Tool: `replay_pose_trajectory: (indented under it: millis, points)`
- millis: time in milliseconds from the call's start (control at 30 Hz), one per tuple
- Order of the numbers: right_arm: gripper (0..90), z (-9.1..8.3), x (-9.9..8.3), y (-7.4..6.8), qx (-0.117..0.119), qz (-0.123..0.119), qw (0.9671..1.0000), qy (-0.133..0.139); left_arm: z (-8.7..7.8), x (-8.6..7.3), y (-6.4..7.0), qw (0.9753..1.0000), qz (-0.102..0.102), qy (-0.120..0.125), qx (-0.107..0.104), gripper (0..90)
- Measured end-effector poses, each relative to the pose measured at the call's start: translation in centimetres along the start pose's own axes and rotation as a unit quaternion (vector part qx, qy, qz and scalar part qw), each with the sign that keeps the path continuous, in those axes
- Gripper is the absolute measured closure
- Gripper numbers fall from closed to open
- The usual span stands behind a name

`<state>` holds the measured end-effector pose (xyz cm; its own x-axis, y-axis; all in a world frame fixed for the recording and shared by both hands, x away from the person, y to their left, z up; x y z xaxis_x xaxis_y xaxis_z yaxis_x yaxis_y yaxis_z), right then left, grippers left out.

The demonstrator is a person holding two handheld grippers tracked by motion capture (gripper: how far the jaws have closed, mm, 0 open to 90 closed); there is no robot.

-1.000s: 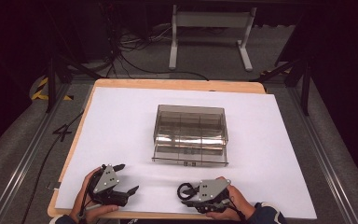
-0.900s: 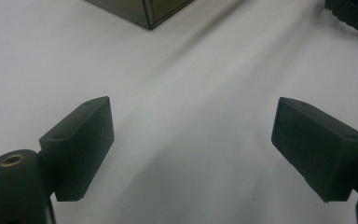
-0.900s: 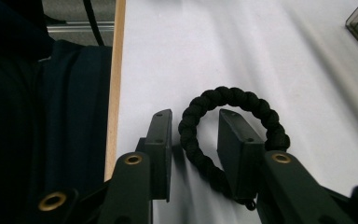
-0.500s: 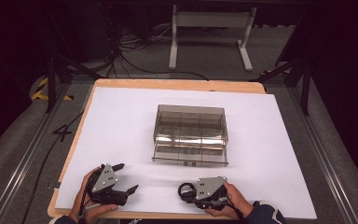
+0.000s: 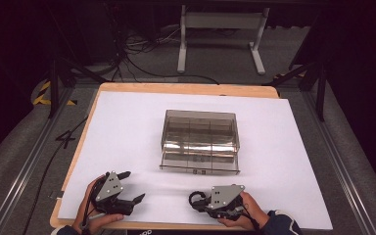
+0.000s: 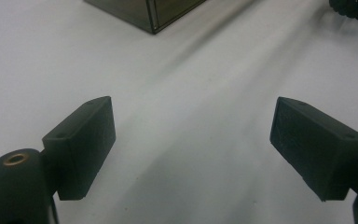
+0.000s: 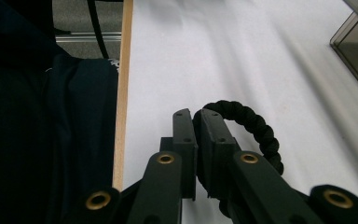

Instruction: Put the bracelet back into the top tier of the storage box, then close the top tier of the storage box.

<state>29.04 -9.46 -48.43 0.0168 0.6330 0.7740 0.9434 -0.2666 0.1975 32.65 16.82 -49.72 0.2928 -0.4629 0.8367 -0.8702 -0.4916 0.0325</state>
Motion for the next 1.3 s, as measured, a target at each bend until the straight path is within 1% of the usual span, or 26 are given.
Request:
replay_pose_trajectory:
  millis: [100,133,200,267,300,567,667,733,867,900,933,1033,1133,1200,1233,1300]
  points:
    - [85.8,-0.3,0.2,0.0,0.0,0.0,1.0,0.004,0.0,0.0,0.0,1.0,0.0,0.0,0.001,15.4]
    - [85.8,-0.4,0.2,0.0,-0.003,0.001,1.0,0.007,-0.1,0.1,0.0,1.0,0.005,0.002,0.003,15.7]
    - [85.8,-0.7,0.4,0.1,-0.001,0.001,0.9999,0.012,-0.1,0.2,0.1,1.0,0.005,0.007,0.001,15.6]
    - [85.8,-0.9,0.6,0.2,-0.003,0.002,0.9999,0.016,-0.1,0.2,0.1,1.0,0.004,0.007,0.0,15.1]
    - [85.8,-1.0,0.6,0.3,-0.004,0.003,0.9998,0.017,-0.1,0.2,0.0,0.9999,0.007,0.006,0.004,15.1]
    - [85.8,-2.3,1.3,0.7,-0.013,0.006,0.9994,0.03,-0.4,0.2,-0.1,0.9999,0.005,0.01,0.008,14.7]
    - [85.8,-2.6,1.4,0.6,-0.014,0.0,0.9995,0.03,-0.4,0.3,0.0,0.9999,0.001,0.011,0.007,14.6]
    - [85.9,-2.8,1.5,0.6,-0.014,-0.005,0.9995,0.026,-0.3,0.3,0.0,0.9999,0.006,0.007,0.009,14.5]
    - [85.9,-3.4,2.0,0.6,-0.013,-0.004,0.9993,0.035,-0.4,0.2,0.0,0.9999,0.004,0.008,0.009,14.4]
    - [85.9,-3.6,2.1,0.6,-0.011,-0.006,0.9993,0.036,-0.4,0.2,0.0,0.9999,0.001,0.008,0.007,14.8]
    - [85.8,-3.8,2.3,0.5,-0.002,-0.011,0.9994,0.034,-0.4,0.2,0.0,1.0,0.001,0.008,0.005,15.3]
    - [85.9,-4.3,2.7,0.6,-0.008,-0.02,0.9992,0.034,-0.2,0.2,-0.1,0.9999,0.011,0.001,0.008,14.7]
    - [85.8,-5.0,3.2,1.1,-0.02,-0.019,0.9988,0.041,-0.3,0.2,-0.1,0.9999,0.009,0.001,0.009,14.3]
    - [85.9,-5.6,3.7,1.5,-0.028,-0.016,0.9982,0.05,-0.4,0.2,-0.1,0.9999,0.005,0.005,0.01,14.0]
    - [85.9,-5.8,3.8,1.6,-0.03,-0.014,0.9982,0.05,-0.3,0.2,-0.2,0.9999,0.003,0.005,0.011,14.0]
    - [85.8,-6.1,4.2,2.0,-0.038,-0.014,0.9978,0.053,-0.3,0.2,-0.2,0.9999,0.004,0.004,0.012,13.8]
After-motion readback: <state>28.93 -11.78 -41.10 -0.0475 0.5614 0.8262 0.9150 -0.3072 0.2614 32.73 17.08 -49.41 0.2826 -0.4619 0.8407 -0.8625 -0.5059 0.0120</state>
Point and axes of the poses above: each handheld gripper's, and its own axes: z roughly forward along the jaws, x roughly out of its top, y roughly to its right, the point moved 7 cm from there along z, roughly forward along the jaws, and after that the axes turned 9 degrees about -x, right-handed, at the moved point
